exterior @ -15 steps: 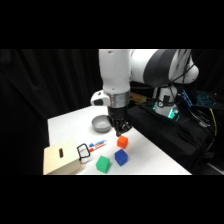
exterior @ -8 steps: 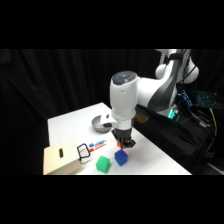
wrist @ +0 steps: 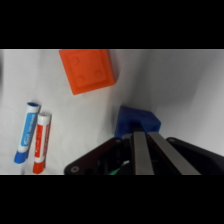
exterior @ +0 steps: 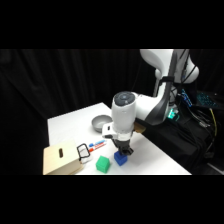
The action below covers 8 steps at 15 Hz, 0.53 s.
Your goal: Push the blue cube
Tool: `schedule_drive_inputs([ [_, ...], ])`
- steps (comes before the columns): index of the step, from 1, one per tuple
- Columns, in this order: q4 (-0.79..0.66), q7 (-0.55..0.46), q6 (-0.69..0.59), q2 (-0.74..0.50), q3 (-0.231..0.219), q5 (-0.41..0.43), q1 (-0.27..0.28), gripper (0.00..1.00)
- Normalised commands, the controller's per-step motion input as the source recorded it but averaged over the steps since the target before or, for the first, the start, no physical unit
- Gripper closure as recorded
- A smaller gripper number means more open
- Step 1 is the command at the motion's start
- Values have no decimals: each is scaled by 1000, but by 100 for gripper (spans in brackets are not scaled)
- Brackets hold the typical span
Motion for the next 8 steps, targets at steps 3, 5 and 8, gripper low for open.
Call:
schedule_drive_inputs([
  [3, -29, -131, -222, -231, 37, 160, -68, 99],
  [5, -71, -338, -421, -492, 149, 323, -198, 99],
  [8, 0, -332, -551, -551, 108, 285, -195, 99],
])
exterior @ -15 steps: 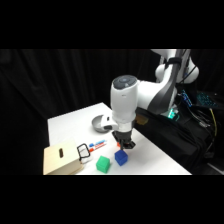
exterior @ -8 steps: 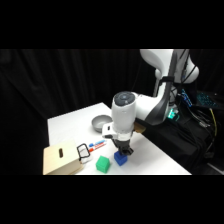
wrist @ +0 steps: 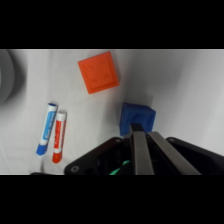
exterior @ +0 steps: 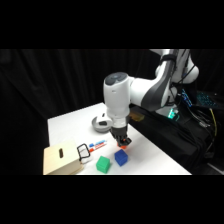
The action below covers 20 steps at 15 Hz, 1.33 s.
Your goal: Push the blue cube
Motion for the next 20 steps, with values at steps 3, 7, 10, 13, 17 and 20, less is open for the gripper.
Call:
schedule_drive_inputs([
  [3, 150, -255, -634, -421, 27, 196, -148, 87],
  [7, 251, -220, -515, -201, -22, 123, -107, 49],
  [10, 194, -139, -332, -143, -39, 73, -73, 25],
  [13, 110, -107, -253, -180, -40, 46, -64, 1],
  [17, 46, -112, -187, -196, -51, 41, -73, 0],
  [20, 66, 8, -155, -128, -33, -37, -48, 0],
])
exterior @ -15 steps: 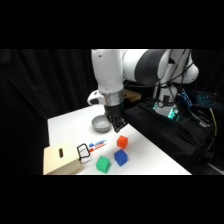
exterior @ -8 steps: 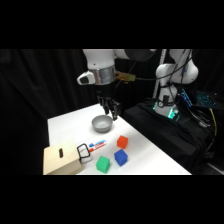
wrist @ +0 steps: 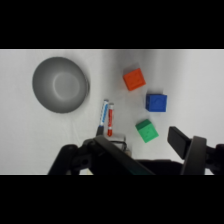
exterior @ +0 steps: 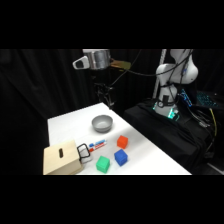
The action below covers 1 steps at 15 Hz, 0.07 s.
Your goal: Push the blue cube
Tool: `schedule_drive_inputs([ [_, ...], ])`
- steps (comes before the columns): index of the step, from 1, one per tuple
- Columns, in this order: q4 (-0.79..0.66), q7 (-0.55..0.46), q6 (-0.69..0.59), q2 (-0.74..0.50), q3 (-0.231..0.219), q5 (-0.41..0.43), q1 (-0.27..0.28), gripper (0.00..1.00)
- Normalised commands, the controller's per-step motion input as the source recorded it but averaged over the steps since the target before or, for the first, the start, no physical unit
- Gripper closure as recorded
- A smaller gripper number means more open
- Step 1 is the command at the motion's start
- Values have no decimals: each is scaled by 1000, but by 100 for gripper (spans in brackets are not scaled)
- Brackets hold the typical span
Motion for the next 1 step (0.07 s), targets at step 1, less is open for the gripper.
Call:
schedule_drive_inputs([
  [1, 67, -26, -128, -86, -16, -25, -35, 0],
])
